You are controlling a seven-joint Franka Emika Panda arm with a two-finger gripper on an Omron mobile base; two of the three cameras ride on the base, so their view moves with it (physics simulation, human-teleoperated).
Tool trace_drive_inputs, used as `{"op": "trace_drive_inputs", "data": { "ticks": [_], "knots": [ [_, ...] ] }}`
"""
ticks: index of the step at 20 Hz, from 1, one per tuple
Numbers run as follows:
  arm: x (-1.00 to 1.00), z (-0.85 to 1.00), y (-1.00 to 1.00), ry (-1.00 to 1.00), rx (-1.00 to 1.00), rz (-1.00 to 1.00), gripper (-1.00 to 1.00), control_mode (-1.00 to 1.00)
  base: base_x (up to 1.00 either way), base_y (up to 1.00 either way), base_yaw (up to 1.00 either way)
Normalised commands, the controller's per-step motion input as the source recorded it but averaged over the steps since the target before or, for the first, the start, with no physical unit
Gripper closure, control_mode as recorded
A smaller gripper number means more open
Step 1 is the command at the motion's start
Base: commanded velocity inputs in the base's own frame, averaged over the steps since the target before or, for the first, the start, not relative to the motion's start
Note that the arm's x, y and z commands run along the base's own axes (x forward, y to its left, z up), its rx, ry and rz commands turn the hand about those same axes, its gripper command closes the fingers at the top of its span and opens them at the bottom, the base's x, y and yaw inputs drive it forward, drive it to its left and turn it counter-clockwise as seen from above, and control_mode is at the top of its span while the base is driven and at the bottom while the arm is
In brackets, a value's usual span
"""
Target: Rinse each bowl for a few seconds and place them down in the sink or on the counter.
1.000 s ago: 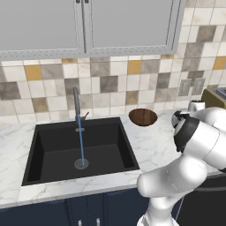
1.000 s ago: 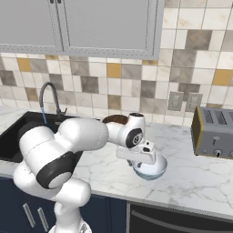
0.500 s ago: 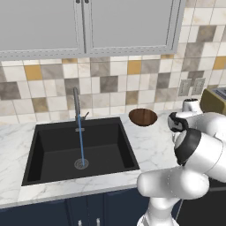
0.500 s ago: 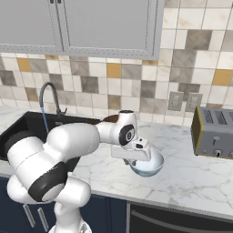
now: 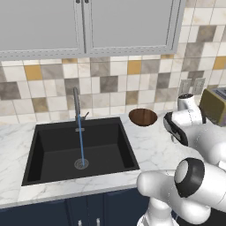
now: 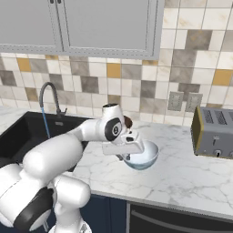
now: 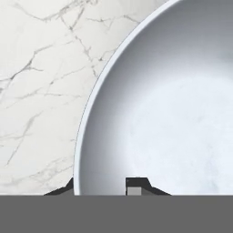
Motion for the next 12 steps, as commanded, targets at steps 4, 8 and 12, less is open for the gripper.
{"op": "trace_drive_inputs", "data": {
  "ticks": [4, 8, 12],
  "knots": [
    [0.00, 0.33, 0.16, 0.01, -0.01, 0.18, 1.00, -1.00, 0.00, 0.00, 0.00],
    [0.06, 0.31, 0.12, 0.03, 0.00, 0.19, 1.00, -1.00, 0.00, 0.00, 0.00],
    [0.09, 0.28, 0.15, 0.06, 0.02, 0.18, 1.00, -1.00, 0.00, 0.00, 0.00]
  ]
}}
